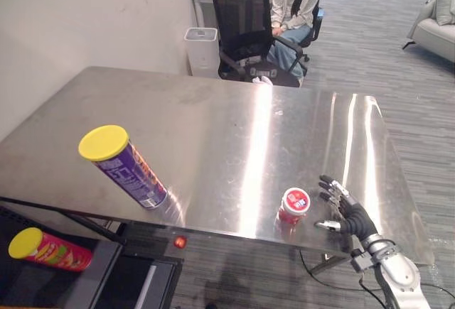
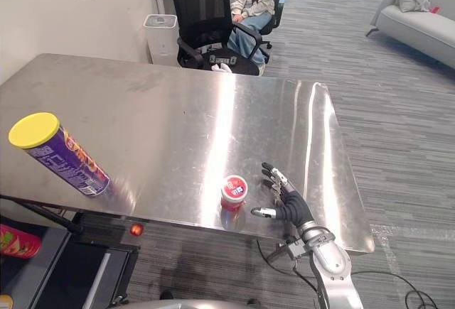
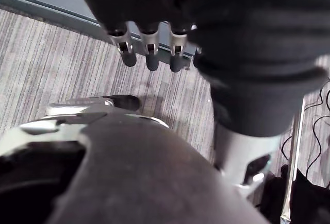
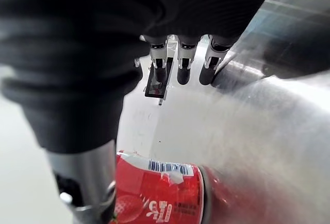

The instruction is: Put the gum and the chips on the shelf.

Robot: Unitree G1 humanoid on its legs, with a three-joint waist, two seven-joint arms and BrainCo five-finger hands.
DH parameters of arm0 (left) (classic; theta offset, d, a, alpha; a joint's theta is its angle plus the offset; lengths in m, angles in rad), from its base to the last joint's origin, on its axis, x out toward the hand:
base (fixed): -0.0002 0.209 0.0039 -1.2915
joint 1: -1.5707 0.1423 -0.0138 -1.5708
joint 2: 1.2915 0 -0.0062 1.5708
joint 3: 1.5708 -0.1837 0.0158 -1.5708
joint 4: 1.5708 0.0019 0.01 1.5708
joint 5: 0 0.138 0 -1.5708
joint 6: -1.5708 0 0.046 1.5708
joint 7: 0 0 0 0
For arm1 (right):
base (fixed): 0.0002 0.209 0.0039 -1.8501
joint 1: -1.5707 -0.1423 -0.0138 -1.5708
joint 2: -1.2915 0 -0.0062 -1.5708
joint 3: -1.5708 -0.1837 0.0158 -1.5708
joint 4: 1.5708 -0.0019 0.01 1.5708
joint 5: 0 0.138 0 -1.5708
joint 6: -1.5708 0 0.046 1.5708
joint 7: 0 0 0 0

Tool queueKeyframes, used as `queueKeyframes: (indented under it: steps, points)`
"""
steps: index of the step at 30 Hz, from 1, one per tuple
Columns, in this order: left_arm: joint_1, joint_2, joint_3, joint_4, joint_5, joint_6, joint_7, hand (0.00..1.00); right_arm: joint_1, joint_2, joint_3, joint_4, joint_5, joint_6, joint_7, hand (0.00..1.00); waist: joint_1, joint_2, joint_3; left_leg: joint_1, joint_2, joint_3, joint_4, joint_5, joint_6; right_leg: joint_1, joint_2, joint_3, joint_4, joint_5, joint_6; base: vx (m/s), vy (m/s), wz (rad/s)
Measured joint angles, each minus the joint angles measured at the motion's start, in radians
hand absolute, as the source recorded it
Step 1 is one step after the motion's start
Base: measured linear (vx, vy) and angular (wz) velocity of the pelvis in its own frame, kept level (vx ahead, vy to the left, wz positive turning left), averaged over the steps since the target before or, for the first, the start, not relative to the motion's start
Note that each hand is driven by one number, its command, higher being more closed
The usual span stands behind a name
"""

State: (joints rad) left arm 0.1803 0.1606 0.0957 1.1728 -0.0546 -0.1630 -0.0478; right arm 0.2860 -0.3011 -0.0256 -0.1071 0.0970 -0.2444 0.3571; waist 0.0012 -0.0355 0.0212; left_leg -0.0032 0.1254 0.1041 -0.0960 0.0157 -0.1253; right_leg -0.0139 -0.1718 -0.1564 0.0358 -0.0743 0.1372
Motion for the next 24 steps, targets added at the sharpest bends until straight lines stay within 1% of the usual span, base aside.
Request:
queueKeyframes:
  steps: [4,6,9,13,21,24]
  points:
    - [0.0,0.001,0.0,0.0,0.002,0.0,0.0,0.0,0.0,-0.009,0.007,-0.002,-0.008,-0.003,-0.006,0.0,0.0,-0.002,0.001,0.0,0.0,-0.002,0.0,0.0,0.0,0.001,0.0,-0.003,0.0,0.0,0.0,0.0,0.0,0.0]
    - [0.0,0.001,0.006,0.0,0.025,-0.001,0.0,0.0,0.0,-0.024,0.022,-0.004,-0.011,-0.008,-0.009,0.0,0.0,-0.003,0.002,-0.001,0.0,-0.006,0.0,0.001,0.0,0.002,0.0,-0.006,0.001,0.0,0.0,-0.01,-0.002,0.03]
    - [-0.001,0.0,0.01,0.0,0.03,-0.001,0.0,0.0,-0.002,-0.042,0.033,-0.005,-0.013,-0.009,-0.021,0.0,-0.001,-0.003,0.002,-0.005,0.0,-0.011,0.0,0.003,0.0,0.001,0.0,-0.011,0.001,-0.001,0.0,-0.01,-0.004,0.05]
    - [-0.002,0.0,0.021,0.0,0.03,-0.001,0.0,0.0,-0.002,-0.044,0.036,-0.007,-0.021,-0.009,-0.045,0.0,-0.001,-0.007,0.004,-0.014,0.0,-0.035,0.0,0.008,0.0,0.003,-0.001,-0.032,0.008,-0.008,0.001,-0.01,-0.01,0.15]
    - [-0.004,0.0,0.028,0.0,0.03,-0.001,0.001,0.0,-0.009,-0.058,0.048,-0.012,-0.022,-0.009,-0.053,0.0,-0.004,-0.009,0.005,-0.027,0.0,-0.058,0.0,0.013,-0.001,0.001,-0.001,-0.056,0.019,-0.017,-0.001,0.0,-0.006,0.08]
    - [-0.006,0.0,0.029,-0.001,0.03,-0.001,0.001,0.0,-0.019,-0.058,0.061,-0.015,-0.022,-0.008,-0.059,0.0,0.0,-0.012,0.007,-0.03,0.0,-0.063,0.0,0.015,-0.002,0.001,0.0,-0.06,0.018,-0.017,-0.001,0.0,-0.004,0.07]
